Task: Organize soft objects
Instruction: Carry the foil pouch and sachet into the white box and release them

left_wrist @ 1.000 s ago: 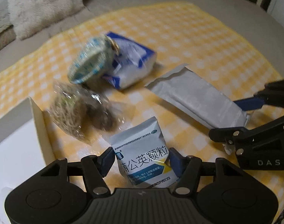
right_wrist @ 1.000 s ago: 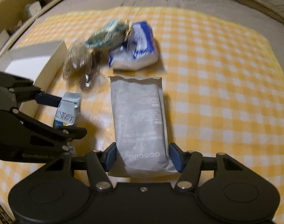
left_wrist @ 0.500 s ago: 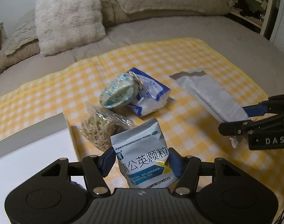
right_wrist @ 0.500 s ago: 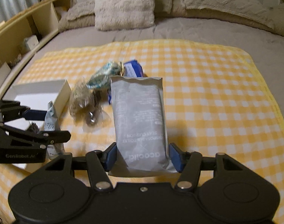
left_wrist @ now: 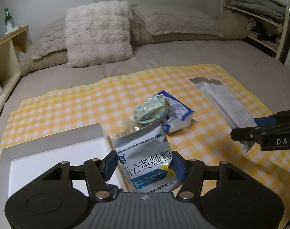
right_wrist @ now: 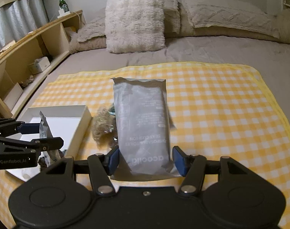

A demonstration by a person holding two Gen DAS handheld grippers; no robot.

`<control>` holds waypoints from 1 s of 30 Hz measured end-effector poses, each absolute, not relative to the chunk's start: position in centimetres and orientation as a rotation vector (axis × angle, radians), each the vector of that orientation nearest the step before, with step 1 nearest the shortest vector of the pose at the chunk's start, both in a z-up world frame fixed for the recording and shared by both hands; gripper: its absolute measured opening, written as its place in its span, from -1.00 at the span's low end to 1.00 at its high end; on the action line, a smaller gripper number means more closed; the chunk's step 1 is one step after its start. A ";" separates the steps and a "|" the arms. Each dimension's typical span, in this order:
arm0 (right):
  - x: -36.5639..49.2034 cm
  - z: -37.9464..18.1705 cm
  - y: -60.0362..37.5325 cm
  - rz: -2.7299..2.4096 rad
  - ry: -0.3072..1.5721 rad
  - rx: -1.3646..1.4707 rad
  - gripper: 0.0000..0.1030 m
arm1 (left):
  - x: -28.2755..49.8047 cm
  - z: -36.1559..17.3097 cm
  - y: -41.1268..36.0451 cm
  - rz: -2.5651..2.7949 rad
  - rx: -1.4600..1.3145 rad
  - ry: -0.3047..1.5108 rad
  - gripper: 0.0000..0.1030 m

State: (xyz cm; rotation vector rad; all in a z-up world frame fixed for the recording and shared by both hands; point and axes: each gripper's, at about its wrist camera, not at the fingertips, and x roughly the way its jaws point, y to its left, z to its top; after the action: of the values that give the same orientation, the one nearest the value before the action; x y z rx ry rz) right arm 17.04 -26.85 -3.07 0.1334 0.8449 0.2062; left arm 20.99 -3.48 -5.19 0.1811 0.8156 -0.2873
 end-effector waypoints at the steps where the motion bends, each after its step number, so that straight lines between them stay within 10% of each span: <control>1: 17.0 -2.9 -26.5 0.212 0.843 0.135 0.16 | 21.0 -5.1 -3.0 -0.280 0.181 0.814 0.19; 30: 20.6 -2.6 -10.5 0.494 0.847 0.054 0.16 | 19.5 -6.1 13.8 0.064 0.251 0.886 0.19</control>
State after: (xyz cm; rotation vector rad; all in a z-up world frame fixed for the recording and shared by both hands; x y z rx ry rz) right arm 20.57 -10.52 -2.59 0.0540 0.8467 0.4941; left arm 19.51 13.82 -6.07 0.2515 0.8863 0.0638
